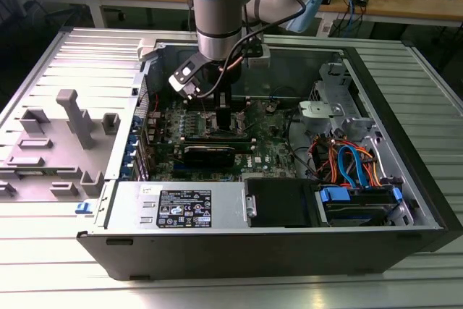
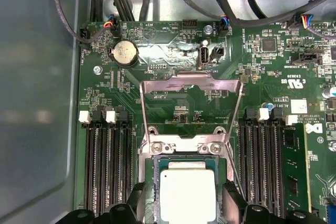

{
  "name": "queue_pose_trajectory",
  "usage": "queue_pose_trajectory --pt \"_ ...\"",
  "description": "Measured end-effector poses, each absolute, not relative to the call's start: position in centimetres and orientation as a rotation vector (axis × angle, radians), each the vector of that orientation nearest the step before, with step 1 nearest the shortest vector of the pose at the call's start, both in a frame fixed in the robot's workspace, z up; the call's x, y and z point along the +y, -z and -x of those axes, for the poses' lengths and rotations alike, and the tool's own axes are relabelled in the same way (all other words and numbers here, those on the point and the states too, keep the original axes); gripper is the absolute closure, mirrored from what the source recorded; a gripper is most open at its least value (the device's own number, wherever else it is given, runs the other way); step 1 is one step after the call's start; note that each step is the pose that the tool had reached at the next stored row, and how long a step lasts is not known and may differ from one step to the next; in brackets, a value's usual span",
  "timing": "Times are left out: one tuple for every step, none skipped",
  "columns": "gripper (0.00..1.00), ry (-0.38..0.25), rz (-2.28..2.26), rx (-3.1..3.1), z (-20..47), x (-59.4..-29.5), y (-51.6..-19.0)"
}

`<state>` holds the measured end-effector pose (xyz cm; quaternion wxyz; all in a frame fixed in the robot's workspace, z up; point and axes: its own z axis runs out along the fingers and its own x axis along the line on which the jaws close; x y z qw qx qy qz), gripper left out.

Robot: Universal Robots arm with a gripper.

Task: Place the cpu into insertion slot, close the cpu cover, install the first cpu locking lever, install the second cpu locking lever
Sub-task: 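Place the cpu into insertion slot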

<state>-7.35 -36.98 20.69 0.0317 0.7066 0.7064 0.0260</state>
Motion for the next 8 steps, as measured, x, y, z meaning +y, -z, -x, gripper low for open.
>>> queue_pose_trajectory --pt "0.31 -0.080 -2.176 2.176 7.34 -36.98 -20.69" --pt "0.31 -0.081 -2.176 2.176 7.34 -36.98 -20.70" --pt "0.31 -0.081 -2.176 2.176 7.34 -36.98 -20.69" --pt "0.31 -0.080 -2.176 2.176 7.34 -36.98 -20.69" --pt "0.31 -0.081 -2.177 2.176 7.37 -36.97 -20.68" --pt "0.31 -0.081 -2.176 2.176 7.44 -36.95 -20.67" --pt "0.31 -0.081 -2.176 2.176 7.47 -36.95 -20.66" --pt "0.31 -0.081 -2.176 2.176 7.47 -36.95 -20.65"
